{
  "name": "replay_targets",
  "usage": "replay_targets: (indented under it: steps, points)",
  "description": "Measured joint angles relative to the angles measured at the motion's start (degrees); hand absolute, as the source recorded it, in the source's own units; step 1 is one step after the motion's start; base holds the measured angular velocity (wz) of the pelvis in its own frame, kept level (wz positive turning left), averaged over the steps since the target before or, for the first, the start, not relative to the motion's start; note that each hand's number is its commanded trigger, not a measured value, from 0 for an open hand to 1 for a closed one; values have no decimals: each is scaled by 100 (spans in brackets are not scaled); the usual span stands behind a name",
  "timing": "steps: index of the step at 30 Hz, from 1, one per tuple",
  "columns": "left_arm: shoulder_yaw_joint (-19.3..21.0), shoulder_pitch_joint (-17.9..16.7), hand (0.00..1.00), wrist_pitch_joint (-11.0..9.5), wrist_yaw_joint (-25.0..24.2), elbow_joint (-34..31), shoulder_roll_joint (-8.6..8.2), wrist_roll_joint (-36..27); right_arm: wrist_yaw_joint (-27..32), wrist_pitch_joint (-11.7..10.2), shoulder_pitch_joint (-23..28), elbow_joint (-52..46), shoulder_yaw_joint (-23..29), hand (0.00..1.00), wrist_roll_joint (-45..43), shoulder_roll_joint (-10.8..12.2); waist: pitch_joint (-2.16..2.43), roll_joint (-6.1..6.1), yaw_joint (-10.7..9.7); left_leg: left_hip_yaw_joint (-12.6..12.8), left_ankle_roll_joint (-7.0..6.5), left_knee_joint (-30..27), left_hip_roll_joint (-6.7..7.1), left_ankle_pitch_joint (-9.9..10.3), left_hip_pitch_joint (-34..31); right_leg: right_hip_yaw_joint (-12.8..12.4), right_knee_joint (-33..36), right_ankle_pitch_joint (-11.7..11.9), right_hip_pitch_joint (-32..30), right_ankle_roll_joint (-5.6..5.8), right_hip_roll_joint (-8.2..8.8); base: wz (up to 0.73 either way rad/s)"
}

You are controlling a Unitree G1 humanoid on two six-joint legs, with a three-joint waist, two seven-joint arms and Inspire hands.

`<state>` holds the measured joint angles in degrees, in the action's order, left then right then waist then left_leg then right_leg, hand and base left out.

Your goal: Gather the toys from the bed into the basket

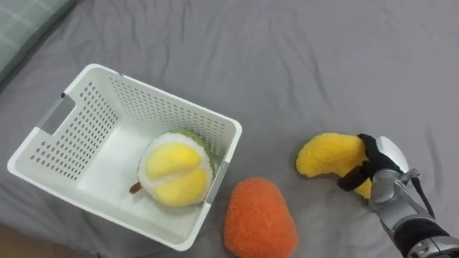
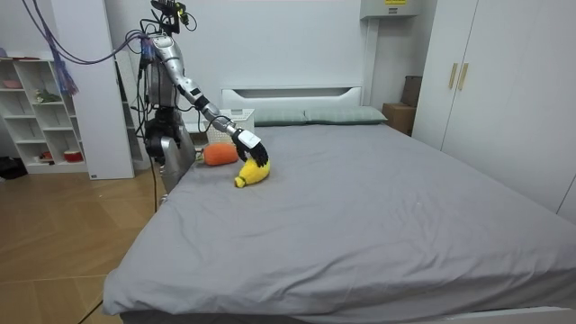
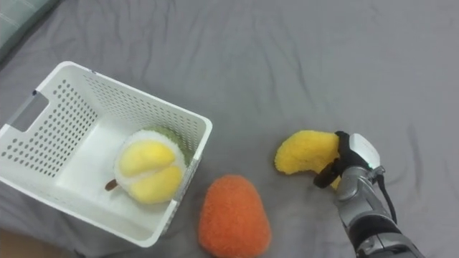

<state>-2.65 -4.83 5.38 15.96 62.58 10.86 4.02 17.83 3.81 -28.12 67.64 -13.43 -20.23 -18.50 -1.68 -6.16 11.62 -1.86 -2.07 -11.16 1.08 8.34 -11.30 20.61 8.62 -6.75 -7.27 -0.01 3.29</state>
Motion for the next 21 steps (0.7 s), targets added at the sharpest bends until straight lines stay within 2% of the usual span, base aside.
replay_targets:
  steps: [5, 10, 21]
  points:
    - [-49, 1, 0, -52, -16, -64, 65, 29, 13, 4, 0, 87, -53, 100, -236, -25, -35, 68, 18, -11, 0, -11, 4, 1, 1, 1, -1, 0, 7, 0, 4, 0]
    - [-46, 10, 0, -53, -18, -77, 153, 58, -33, 71, 0, 126, -97, 100, -242, -35, -25, 104, 86, -8, 4, -8, -2, -1, -6, 10, -1, 0, -2, 0, 0, 0]
    - [-43, -7, 0, -75, -39, -76, 163, 61, -180, -33, 10, 154, -101, 100, -242, -172, -12, 92, 121, -154, -10, -38, 51, -14, -15, 155, 3, -1, 55, 2, 39, 6]
